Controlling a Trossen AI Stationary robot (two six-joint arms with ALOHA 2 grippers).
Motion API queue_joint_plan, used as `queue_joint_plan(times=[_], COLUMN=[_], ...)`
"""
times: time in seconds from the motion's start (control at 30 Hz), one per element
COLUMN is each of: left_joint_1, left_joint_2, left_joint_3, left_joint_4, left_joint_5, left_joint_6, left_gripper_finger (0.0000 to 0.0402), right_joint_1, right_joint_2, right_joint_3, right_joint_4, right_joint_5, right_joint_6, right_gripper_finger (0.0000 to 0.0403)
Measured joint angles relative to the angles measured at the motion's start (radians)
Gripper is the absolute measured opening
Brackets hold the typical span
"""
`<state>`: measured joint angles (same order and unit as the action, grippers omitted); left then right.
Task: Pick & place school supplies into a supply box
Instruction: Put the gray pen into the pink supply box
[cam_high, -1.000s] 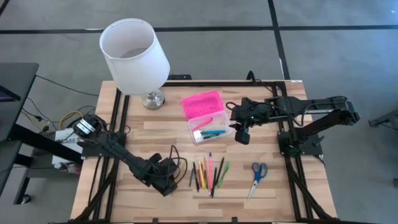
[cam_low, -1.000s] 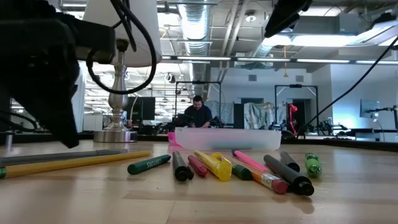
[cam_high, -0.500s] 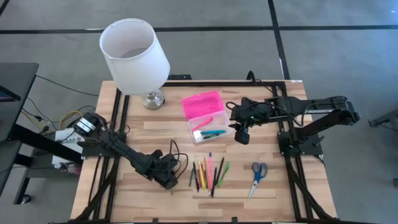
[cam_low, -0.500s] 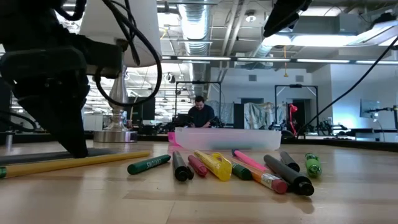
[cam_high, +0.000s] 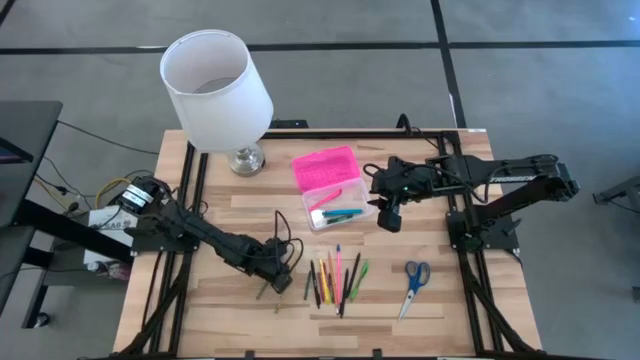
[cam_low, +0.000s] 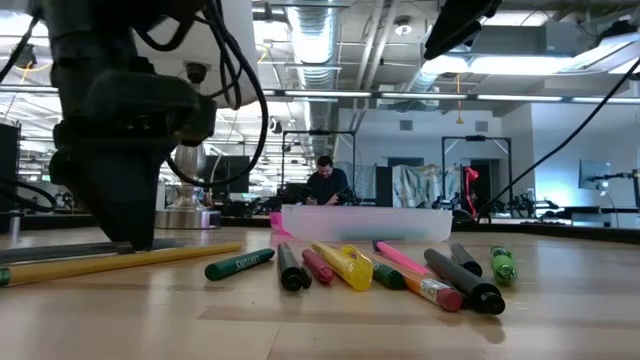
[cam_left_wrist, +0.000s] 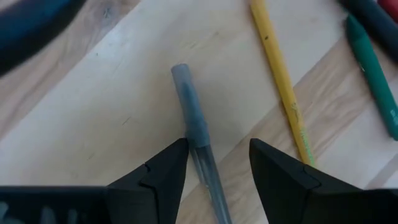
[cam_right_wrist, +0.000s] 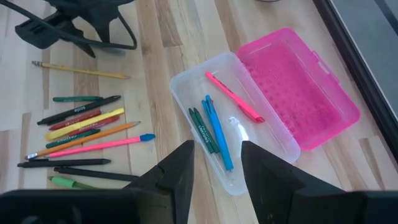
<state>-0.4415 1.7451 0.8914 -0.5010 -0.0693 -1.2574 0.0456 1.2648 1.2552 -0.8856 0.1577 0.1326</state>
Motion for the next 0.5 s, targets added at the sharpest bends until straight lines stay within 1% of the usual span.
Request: queue_joint_plan(times=[0.13,0.3,0.4,0.5], left_joint_1=[0.022,0.048,0.057,0.056], left_joint_2=[0.006,0.01,0.013,0.016], left_joint_3=[0.03,0.065,0.093,0.121], left_joint_4=[-0.054,-0.106,-0.146,-0.226], left_joint_5=[0.04,0.104,0.122,0.126], left_joint_6=[0.006,0.056,0.062,0.062], left_gripper_finger=[0.0173,0.0173,0.0173,0.0173], right_joint_1=[0.0,0.0,0.0,0.0], right_joint_2=[0.0,0.0,0.0,0.0], right_joint_3=[0.0,0.0,0.0,0.0], right_joint_4=[0.0,0.0,-0.001,-0.002], right_joint_5=[0.0,0.0,0.0,0.0], right_joint_6=[0.0,0.0,0.0,0.0], right_gripper_finger=[0.0127,0.0127,0.0127,0.0127])
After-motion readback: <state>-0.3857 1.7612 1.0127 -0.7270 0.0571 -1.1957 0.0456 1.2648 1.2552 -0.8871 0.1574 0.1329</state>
